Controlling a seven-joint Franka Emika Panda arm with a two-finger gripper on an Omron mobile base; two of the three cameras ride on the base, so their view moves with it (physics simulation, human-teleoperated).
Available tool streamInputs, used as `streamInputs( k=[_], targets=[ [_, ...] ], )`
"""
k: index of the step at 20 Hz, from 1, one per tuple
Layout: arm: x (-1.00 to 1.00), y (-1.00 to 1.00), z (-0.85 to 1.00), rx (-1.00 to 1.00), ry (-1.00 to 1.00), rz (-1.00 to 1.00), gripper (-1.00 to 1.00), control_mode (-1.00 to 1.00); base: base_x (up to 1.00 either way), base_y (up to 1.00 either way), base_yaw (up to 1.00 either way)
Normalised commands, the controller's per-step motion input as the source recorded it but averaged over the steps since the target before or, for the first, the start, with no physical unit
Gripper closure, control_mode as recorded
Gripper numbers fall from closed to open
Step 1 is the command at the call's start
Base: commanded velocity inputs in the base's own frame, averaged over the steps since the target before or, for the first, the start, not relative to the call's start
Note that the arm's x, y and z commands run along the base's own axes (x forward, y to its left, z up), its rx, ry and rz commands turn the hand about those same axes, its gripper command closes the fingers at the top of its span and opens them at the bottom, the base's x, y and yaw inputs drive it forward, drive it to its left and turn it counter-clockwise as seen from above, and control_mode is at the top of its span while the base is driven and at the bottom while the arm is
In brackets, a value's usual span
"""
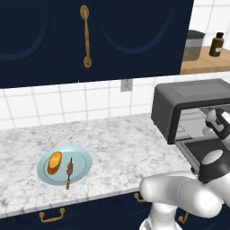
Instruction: Pick up the kebab skewer and baguette bread, and place them inside the toaster oven. Close the toaster oven door and start by setting the timer.
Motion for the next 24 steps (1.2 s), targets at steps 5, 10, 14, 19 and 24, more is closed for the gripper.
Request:
streamInputs(
  k=[5,10,14,19,24],
  targets=[
    [-0.54,-0.07,0.27,0.02,0.01,0.01,-1.00,-1.00,0.00,0.00,0.00],
    [-0.28,-0.04,0.88,0.07,0.00,0.00,-1.00,-1.00,0.00,0.00,0.00],
    [-0.72,0.01,0.39,0.00,0.00,0.00,-1.00,-1.00,0.00,0.00,0.00],
    [-0.61,0.75,0.25,0.00,0.01,0.00,-1.00,-1.00,0.00,0.00,0.00],
    [-0.21,1.00,0.12,0.00,0.08,0.00,-1.00,-1.00,0.00,0.00,0.00]
  ],
)
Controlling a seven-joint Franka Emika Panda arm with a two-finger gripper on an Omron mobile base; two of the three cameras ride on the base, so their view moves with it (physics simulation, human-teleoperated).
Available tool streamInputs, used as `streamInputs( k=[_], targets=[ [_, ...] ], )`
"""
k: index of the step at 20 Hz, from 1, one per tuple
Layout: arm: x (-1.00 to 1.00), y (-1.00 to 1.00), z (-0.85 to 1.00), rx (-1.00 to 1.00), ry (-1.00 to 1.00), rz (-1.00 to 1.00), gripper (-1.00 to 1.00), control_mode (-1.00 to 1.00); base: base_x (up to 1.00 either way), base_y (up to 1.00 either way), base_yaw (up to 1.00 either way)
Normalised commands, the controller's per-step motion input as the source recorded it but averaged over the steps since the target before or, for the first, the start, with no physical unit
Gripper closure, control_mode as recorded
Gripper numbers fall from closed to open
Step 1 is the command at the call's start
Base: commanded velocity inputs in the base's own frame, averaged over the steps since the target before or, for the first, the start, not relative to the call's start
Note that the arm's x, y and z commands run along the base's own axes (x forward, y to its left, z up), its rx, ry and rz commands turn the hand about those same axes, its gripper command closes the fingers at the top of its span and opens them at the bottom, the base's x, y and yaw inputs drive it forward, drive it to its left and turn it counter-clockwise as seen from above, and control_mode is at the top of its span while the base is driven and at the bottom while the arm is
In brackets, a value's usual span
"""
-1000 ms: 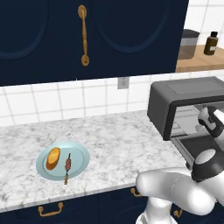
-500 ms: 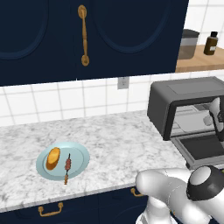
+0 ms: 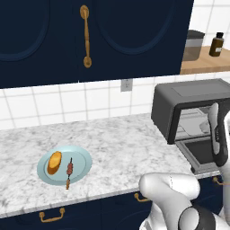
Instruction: Pick up the kebab skewer and baguette bread, and place them inside the toaster oven. Close the toaster oven door and start by setting the timer.
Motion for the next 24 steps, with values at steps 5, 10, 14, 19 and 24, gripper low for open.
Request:
streamInputs(
  k=[5,10,14,19,24],
  targets=[
    [-0.03,1.00,0.00,-0.03,0.16,-0.02,-1.00,-1.00,0.00,0.00,0.00],
    [0.04,1.00,0.01,-0.06,0.12,-0.05,-1.00,-1.00,0.00,0.00,0.00],
    [0.02,1.00,0.03,-0.01,0.16,0.00,-1.00,-1.00,0.00,0.00,0.00],
    [0.10,1.00,0.00,0.00,0.11,0.00,-1.00,-1.00,0.00,0.00,0.00],
    [0.31,1.00,0.00,0.00,0.15,0.00,-1.00,-1.00,0.00,0.00,0.00]
  ],
)
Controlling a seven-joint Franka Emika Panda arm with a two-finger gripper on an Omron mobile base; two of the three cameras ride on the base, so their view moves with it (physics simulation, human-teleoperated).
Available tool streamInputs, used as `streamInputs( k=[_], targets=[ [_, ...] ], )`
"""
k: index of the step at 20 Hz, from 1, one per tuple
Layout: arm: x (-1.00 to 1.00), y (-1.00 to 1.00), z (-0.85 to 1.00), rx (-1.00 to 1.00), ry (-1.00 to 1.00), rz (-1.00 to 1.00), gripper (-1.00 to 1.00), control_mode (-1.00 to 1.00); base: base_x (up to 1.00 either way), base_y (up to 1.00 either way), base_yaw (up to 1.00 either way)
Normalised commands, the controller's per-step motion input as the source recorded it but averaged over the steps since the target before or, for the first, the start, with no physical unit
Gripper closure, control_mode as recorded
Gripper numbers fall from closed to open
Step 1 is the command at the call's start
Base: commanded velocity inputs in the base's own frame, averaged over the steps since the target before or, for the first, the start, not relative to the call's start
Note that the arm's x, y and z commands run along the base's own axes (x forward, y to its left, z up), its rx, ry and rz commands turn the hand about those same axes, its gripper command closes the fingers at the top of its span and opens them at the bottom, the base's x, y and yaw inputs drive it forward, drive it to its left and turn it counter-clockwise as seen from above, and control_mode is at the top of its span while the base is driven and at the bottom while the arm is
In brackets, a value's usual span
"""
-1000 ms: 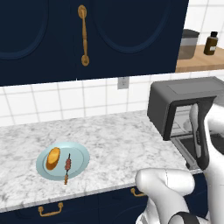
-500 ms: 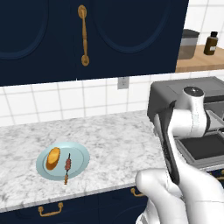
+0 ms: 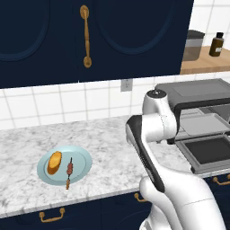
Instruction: Pick up the kebab skewer and baguette bread, and place them inside the toaster oven. Close the toaster oven door and start by setting the timer.
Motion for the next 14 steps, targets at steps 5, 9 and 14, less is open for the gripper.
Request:
streamInputs(
  k=[5,9,14],
  targets=[
    [0.32,0.97,-0.12,0.01,0.03,0.00,-1.00,-1.00,0.00,0.00,0.00],
    [0.33,0.99,-0.39,0.02,0.00,0.00,-1.00,-1.00,0.00,0.00,0.00],
    [0.28,0.88,-0.52,0.01,0.01,0.00,-1.00,-1.00,0.00,0.00,0.00]
  ],
)
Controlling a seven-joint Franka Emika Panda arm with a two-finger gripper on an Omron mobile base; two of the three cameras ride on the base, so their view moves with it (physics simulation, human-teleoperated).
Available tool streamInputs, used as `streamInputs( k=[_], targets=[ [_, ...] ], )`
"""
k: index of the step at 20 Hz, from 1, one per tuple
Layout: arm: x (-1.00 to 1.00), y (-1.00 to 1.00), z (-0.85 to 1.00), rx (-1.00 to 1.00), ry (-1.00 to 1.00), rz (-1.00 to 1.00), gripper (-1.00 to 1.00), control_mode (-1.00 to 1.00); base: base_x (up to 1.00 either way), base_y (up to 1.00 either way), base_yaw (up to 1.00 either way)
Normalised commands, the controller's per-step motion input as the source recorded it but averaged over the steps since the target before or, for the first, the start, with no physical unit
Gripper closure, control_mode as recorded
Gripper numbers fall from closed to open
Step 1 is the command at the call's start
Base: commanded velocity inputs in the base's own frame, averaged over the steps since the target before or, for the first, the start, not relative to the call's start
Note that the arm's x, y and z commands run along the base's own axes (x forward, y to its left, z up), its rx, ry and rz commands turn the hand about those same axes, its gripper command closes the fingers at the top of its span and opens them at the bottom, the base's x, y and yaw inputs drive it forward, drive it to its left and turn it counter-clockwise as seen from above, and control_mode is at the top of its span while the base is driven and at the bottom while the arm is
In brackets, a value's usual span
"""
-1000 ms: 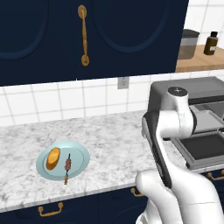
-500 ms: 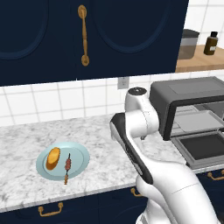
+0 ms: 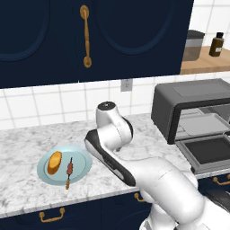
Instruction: Pick up the kebab skewer and baguette bread, and place them inside the toaster oven. Close the toaster oven door and start by setting the timer.
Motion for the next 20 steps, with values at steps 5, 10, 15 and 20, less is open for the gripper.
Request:
streamInputs(
  k=[5,10,15,20],
  targets=[
    [0.41,0.90,-0.29,0.00,0.04,0.00,-1.00,-1.00,0.00,0.00,0.00],
    [0.29,0.86,-0.27,0.00,0.12,0.00,-1.00,-1.00,0.00,0.00,0.00],
    [0.16,0.71,-0.35,0.00,0.08,0.00,-1.00,-1.00,0.00,0.00,0.00],
    [0.14,0.25,-0.32,0.00,0.02,0.00,-1.00,-1.00,0.00,0.00,0.00]
  ],
)
